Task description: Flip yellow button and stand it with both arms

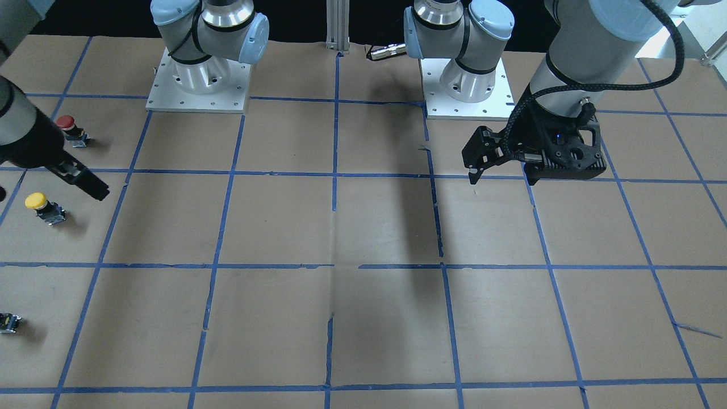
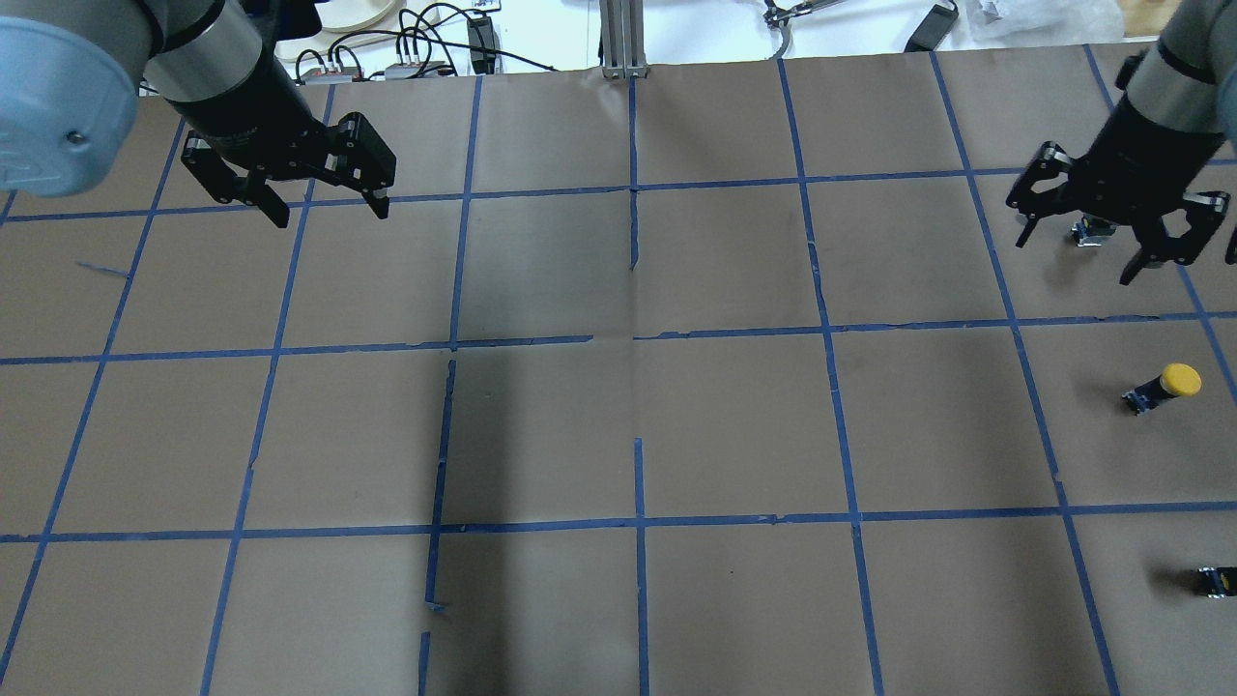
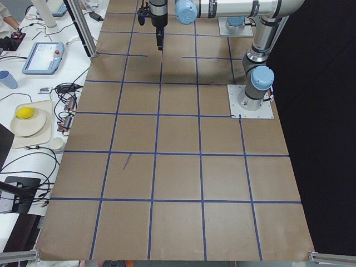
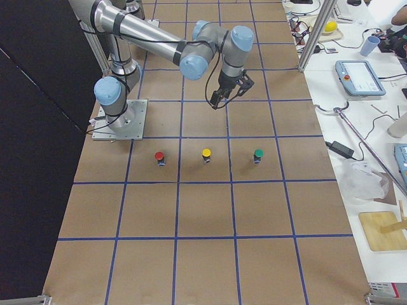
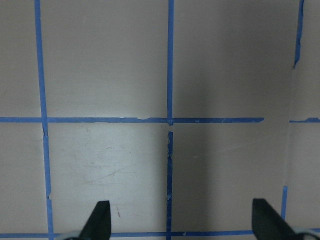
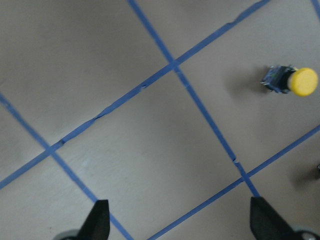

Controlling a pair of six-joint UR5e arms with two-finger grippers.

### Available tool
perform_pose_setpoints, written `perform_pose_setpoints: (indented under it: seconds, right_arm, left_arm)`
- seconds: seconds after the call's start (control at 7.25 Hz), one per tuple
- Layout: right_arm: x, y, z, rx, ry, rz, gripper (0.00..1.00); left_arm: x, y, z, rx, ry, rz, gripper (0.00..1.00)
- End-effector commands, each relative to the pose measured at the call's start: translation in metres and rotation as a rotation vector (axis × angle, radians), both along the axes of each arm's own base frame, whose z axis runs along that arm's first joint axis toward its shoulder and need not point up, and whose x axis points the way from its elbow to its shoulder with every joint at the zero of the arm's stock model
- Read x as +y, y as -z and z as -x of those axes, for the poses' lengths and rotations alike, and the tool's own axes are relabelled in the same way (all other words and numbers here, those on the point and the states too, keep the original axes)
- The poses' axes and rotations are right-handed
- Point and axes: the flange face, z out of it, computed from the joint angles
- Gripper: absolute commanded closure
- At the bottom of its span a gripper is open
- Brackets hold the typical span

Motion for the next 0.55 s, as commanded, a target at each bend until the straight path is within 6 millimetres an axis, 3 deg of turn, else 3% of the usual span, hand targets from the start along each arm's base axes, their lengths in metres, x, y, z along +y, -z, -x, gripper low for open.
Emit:
perform_pose_setpoints:
  seconds: [0.0, 0.41]
  right_arm:
    - [0.017, -0.017, -0.101, -0.038, -0.174, 0.035, 0.0]
    - [0.057, -0.06, -0.114, -0.132, -0.266, 0.064, 0.0]
  left_arm:
    - [0.0, -0.001, 0.0, 0.001, 0.0, 0.002, 0.0]
    - [0.0, 0.0, 0.0, 0.0, 0.0, 0.0, 0.0]
